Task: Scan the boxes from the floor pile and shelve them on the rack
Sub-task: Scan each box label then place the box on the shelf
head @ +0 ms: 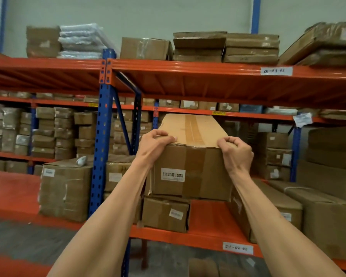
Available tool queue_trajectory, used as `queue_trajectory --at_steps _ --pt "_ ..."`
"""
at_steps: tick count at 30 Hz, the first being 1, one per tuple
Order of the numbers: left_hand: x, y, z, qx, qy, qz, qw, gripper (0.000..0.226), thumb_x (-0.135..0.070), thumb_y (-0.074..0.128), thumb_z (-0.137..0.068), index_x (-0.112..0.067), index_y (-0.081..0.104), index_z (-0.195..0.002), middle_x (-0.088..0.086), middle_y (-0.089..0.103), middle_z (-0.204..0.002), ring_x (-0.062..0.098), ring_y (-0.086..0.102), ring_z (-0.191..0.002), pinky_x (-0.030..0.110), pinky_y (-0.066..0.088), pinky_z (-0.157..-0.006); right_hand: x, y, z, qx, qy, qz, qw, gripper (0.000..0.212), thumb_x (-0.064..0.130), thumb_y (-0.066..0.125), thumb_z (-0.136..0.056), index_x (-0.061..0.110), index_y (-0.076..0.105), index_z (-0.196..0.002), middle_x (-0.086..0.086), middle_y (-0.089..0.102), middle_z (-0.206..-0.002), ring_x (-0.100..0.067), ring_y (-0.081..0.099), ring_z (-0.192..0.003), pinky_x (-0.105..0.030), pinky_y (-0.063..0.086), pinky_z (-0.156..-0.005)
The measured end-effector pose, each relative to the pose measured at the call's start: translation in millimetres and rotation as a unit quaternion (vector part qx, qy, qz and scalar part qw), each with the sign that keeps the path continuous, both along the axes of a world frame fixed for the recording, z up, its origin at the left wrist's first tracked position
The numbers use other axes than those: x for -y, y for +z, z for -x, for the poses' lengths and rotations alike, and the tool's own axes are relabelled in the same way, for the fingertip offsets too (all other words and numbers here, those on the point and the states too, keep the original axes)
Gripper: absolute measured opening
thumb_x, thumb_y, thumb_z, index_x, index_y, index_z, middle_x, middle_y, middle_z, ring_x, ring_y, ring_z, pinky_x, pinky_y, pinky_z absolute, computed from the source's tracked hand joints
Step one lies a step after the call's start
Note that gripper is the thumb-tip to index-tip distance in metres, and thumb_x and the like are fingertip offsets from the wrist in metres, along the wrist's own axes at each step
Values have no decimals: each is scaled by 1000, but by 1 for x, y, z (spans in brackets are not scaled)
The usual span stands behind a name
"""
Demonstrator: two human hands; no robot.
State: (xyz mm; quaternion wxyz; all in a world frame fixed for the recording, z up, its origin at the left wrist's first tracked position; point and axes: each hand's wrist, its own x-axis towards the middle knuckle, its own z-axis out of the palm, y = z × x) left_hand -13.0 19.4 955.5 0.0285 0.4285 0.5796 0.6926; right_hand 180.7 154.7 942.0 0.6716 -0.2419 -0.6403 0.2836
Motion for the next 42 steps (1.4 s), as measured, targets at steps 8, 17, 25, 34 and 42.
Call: queue_trajectory --at_steps 8,17,25,34,42 --pt "-75 22 127 -9 -21 -17 1000 39 -47 82 -67 -24 72 -98 -1 71 -100 17 68 -93 39 59 -83 -77 19 126 -5 -20 -11 1000 12 40 72 -87 30 75 -92 11 68 -87 -15 62 -95 -23 43 -71" --pt "-171 46 256 -2 -65 10 998 40 -51 80 -62 -26 74 -93 -1 73 -96 18 70 -91 40 60 -82 -148 41 241 3 -88 24 996 27 45 68 -86 24 81 -96 5 75 -96 -15 63 -97 -26 40 -78" --pt "-234 46 295 22 -100 7 995 32 -38 82 -71 -18 76 -94 1 73 -94 17 70 -88 36 60 -79 -209 41 279 22 -122 46 991 36 50 67 -86 23 81 -105 0 77 -108 -21 65 -105 -34 47 -89" --pt "-296 13 313 44 -70 53 995 36 -47 79 -69 -21 72 -94 0 73 -92 20 69 -88 39 58 -83 -272 3 297 86 -107 95 986 47 62 60 -86 24 77 -108 -4 73 -115 -28 63 -111 -36 46 -89" --pt "-296 -4 301 -8 54 14 998 32 -60 60 -82 -31 67 -93 -6 67 -97 19 62 -99 39 50 -82 -267 -27 303 89 -134 -57 985 47 59 47 -102 27 51 -136 -2 53 -144 -25 54 -127 -38 44 -96"
